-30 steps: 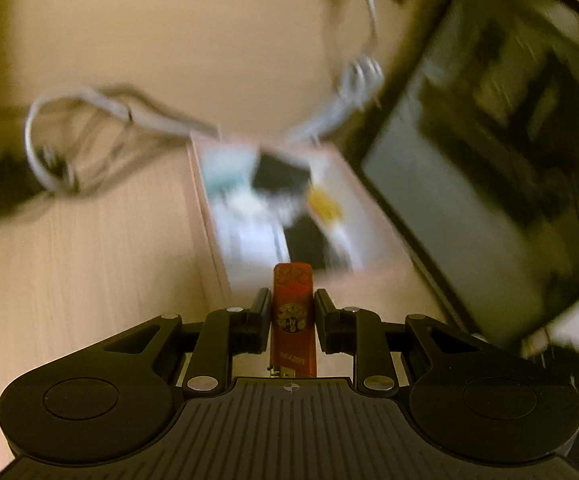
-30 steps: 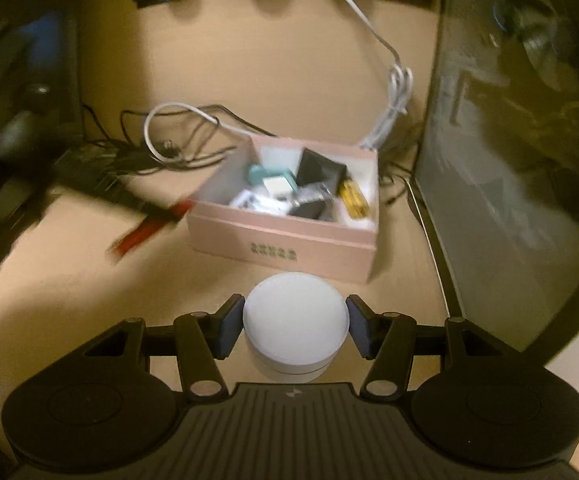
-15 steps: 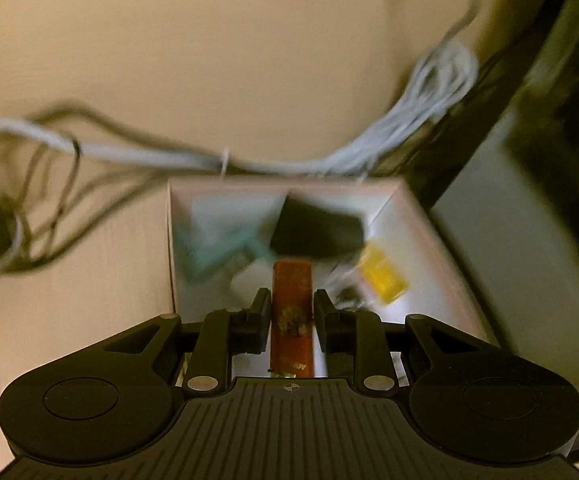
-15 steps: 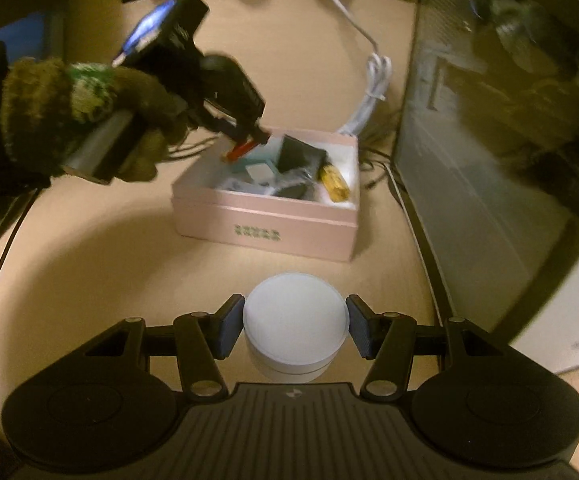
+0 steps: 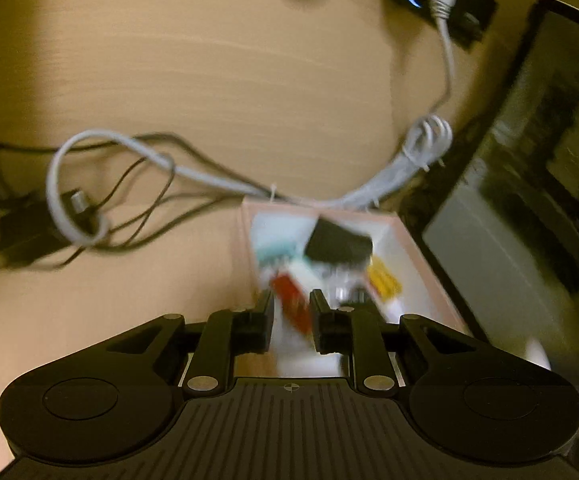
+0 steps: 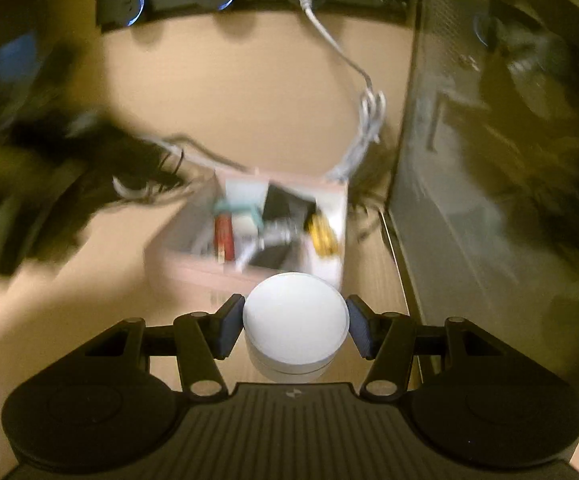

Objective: Organize rigid objects
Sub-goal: 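Lower white jar into pink box and open the right tool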

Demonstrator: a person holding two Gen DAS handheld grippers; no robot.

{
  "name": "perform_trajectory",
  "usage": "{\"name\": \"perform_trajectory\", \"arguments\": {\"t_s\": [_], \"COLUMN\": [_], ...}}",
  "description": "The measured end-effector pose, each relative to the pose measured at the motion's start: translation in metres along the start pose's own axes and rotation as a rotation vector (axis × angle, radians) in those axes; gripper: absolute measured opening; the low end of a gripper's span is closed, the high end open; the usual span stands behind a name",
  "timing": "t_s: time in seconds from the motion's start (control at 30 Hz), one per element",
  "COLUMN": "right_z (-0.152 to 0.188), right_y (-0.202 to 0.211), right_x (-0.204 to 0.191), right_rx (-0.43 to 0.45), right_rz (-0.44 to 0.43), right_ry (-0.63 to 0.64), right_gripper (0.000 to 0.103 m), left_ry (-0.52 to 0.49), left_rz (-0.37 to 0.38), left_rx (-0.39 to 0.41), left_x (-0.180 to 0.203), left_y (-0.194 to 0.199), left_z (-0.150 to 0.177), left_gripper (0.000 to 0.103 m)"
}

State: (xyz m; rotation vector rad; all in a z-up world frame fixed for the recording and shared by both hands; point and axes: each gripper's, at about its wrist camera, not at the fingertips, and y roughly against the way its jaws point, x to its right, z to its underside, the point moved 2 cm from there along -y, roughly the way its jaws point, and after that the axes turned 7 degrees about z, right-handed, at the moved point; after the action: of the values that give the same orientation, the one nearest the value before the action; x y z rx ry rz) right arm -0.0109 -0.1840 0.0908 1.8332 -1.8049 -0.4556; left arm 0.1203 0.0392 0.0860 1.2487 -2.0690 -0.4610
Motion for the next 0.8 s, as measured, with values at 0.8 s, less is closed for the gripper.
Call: {"name": "perform_trajectory", "arguments": {"t_s": [0.8], "right_z": [-0.046], "right_y": [-0.086], "right_x": [-0.026], "right_rx": [0.004], "right_rz": [-0.031], "right_ry": [-0.041], "right_gripper": [0.063], "left_ry": [-0.046], "left_rz": [-0.237], "left_rx": [-0.161], "left_x": [-0.02], "left_y": [0.042], "left_z": [0.133], "left_gripper": [0.022]}}
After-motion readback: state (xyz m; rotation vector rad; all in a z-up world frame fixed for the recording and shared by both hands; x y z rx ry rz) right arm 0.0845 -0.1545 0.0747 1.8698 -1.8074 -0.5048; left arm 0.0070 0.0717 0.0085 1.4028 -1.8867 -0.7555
